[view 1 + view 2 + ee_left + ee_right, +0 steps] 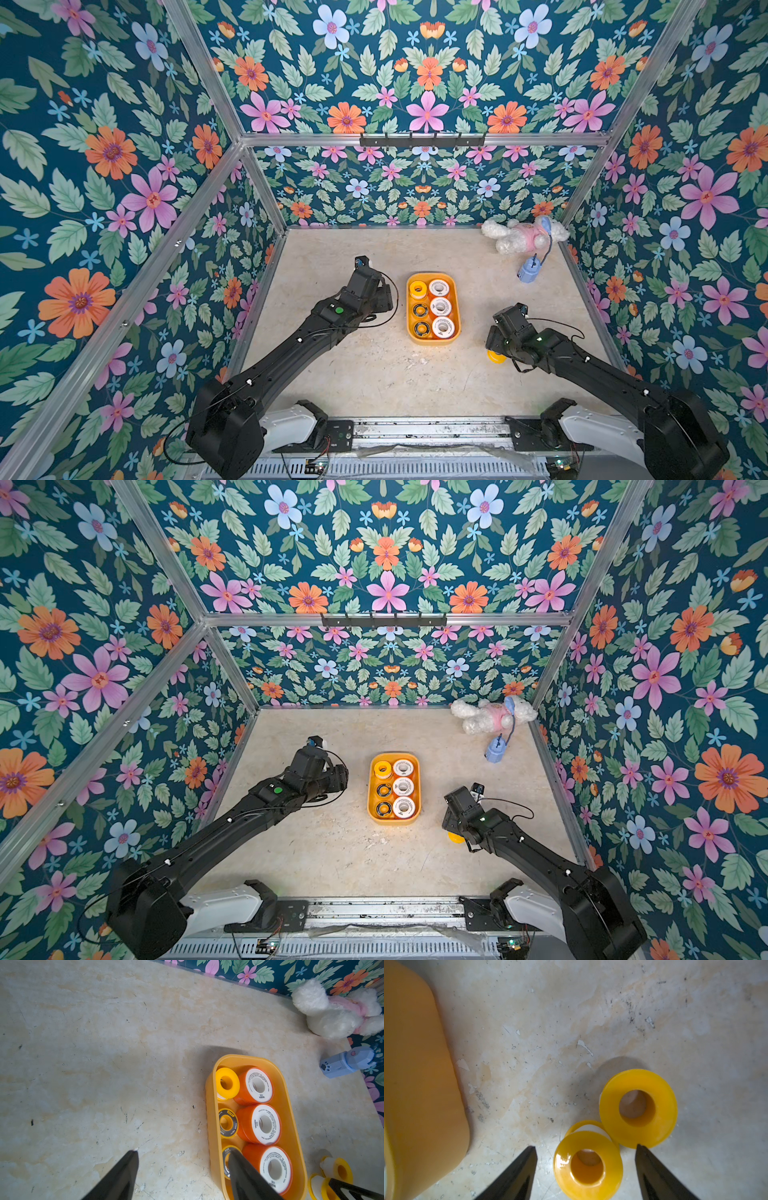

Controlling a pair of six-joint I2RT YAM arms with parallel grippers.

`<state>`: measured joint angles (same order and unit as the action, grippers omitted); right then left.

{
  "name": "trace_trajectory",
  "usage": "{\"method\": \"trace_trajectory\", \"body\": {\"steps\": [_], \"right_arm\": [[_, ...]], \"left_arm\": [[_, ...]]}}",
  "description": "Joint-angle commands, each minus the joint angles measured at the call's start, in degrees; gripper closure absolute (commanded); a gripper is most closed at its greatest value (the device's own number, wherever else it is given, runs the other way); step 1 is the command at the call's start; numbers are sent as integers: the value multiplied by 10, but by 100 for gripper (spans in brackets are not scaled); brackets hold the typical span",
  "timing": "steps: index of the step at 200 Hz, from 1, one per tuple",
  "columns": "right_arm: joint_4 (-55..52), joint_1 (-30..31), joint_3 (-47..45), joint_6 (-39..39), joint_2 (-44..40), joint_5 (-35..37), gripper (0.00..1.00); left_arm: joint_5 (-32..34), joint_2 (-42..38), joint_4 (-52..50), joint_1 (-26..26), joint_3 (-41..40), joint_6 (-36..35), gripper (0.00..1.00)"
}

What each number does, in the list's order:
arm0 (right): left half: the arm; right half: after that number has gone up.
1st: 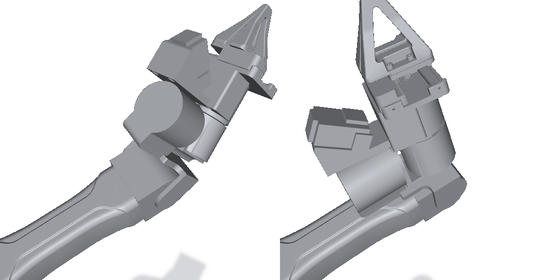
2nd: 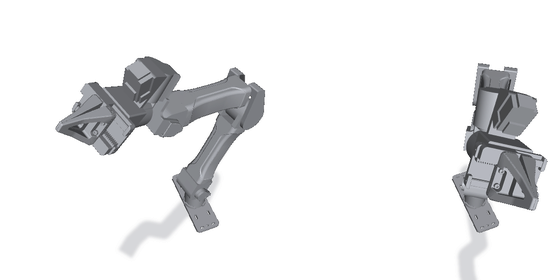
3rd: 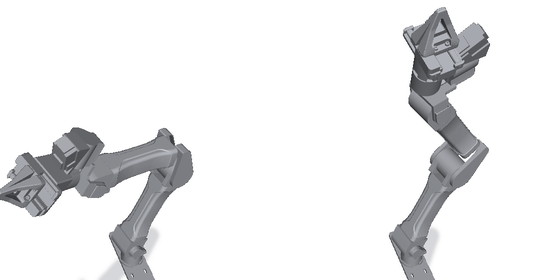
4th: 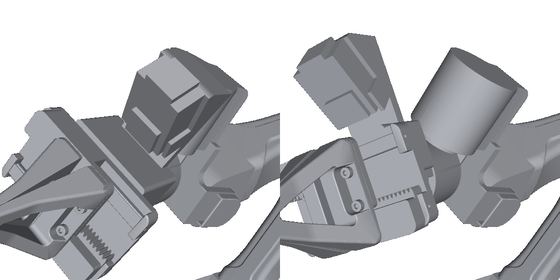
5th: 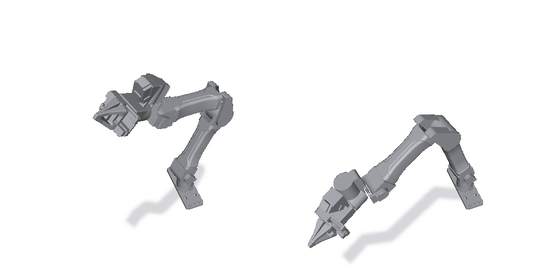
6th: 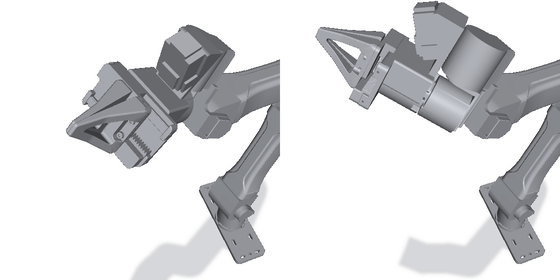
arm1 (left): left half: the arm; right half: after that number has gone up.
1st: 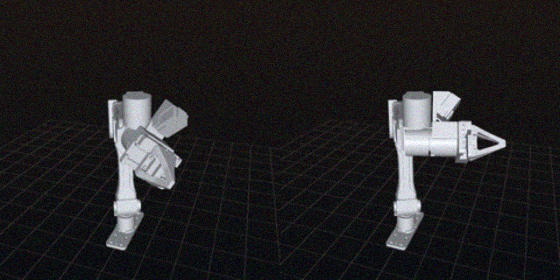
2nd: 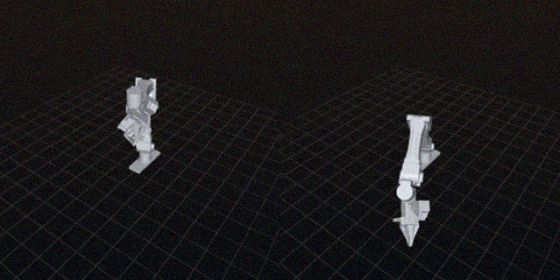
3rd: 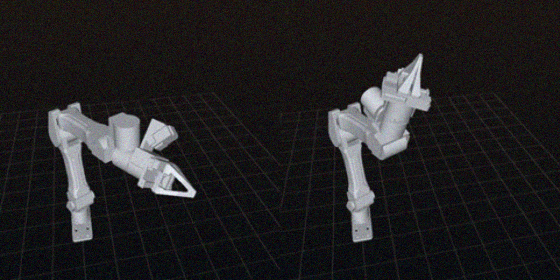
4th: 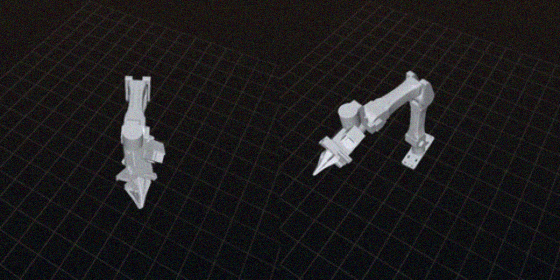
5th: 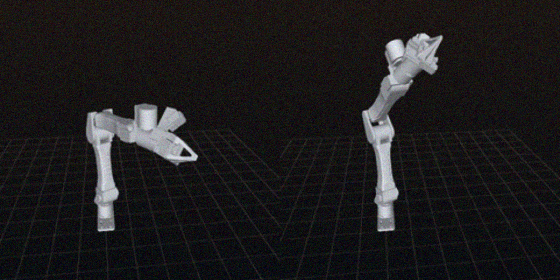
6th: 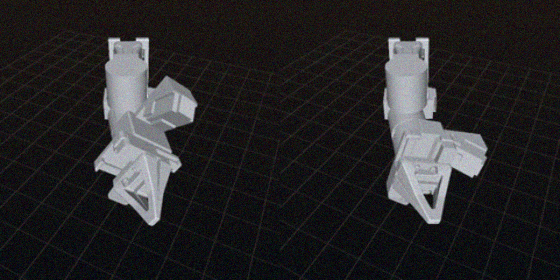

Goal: Put the sealing tape into the storage box
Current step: Pick up the sealing tape at the center of the board.

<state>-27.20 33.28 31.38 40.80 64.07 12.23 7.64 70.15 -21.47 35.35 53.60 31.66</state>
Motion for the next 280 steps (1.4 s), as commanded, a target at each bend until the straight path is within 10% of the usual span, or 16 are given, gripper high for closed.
{"method": "trace_trajectory", "body": {"steps": [1, 280], "right_arm": [[2, 0, -4, 4, 5, -2, 21], [45, 35, 55, -27, 27, -80, 40]], "left_arm": [[10, -3, 9, 0, -2, 6, 26], [25, -8, 6, 0, -6, 8, 25]]}}
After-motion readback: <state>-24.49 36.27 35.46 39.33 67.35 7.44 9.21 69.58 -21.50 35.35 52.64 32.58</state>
